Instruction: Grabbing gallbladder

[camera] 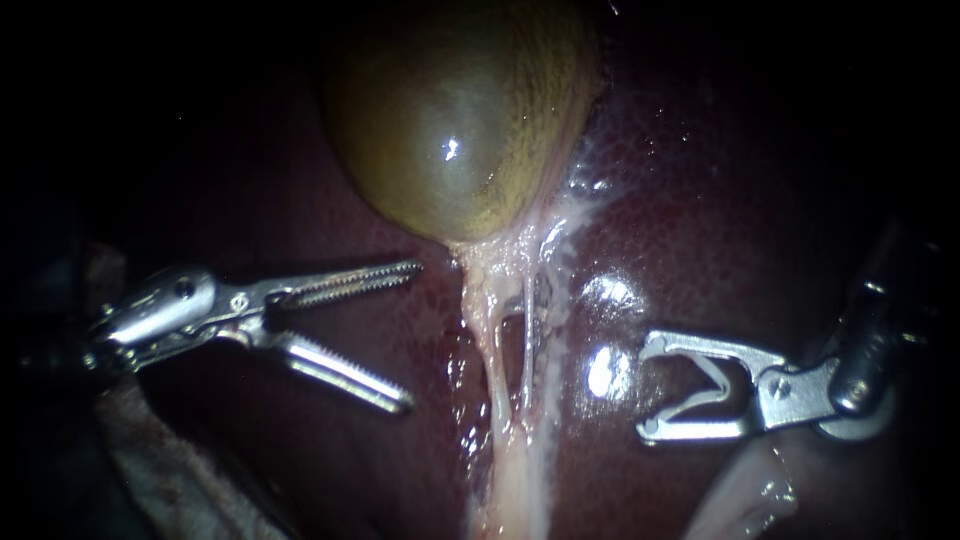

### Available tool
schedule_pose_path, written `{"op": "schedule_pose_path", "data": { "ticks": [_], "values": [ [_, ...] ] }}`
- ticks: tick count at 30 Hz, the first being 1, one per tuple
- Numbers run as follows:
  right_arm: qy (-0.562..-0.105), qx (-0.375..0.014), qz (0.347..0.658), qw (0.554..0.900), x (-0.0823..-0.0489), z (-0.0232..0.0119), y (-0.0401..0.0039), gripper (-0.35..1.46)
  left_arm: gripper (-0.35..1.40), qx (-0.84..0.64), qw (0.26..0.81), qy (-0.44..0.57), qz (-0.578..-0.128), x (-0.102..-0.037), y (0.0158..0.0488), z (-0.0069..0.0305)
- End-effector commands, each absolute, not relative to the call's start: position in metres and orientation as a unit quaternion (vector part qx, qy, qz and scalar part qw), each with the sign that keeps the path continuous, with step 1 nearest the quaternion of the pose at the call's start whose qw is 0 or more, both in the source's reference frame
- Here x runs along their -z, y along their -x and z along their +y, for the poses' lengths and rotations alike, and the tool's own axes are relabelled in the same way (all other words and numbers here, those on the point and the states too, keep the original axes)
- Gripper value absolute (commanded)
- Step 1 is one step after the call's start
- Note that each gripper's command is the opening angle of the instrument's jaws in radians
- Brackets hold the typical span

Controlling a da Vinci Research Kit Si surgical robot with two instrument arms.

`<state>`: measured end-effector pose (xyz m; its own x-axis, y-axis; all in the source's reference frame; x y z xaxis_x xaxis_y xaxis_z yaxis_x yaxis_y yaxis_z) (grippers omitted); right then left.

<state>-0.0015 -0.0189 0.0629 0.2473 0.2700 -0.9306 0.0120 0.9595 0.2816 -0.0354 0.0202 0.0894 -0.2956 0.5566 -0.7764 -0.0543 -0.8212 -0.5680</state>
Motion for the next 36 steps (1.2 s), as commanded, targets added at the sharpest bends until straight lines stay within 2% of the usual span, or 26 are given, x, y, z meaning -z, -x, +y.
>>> {"op": "schedule_pose_path", "data": {
  "ticks": [1, 9, 14, 26, 36],
  "values": [
    [-0.116, -0.083, 0.608, 0.781, -0.0629, -0.0189, 0.0015, 0.60, 1.21, -0.772, 0.200, 0.559, -0.226, -0.0893, 0.0354, 0.0202],
    [-0.116, -0.083, 0.608, 0.781, -0.0629, -0.0189, 0.0015, 0.60, 1.21, -0.766, 0.233, 0.550, -0.237, -0.0894, 0.0354, 0.0203],
    [-0.116, -0.082, 0.608, 0.781, -0.0629, -0.0189, 0.0015, 0.60, 1.21, -0.748, 0.299, 0.528, -0.269, -0.0896, 0.0354, 0.0205],
    [-0.116, -0.083, 0.608, 0.781, -0.0629, -0.0190, 0.0015, 0.60, 1.18, -0.696, 0.429, 0.489, -0.304, -0.0921, 0.0354, 0.0203],
    [-0.116, -0.083, 0.608, 0.781, -0.0629, -0.0190, 0.0015, 0.60, 1.01, -0.645, 0.516, 0.460, -0.327, -0.0958, 0.0367, 0.0205]
  ]
}}
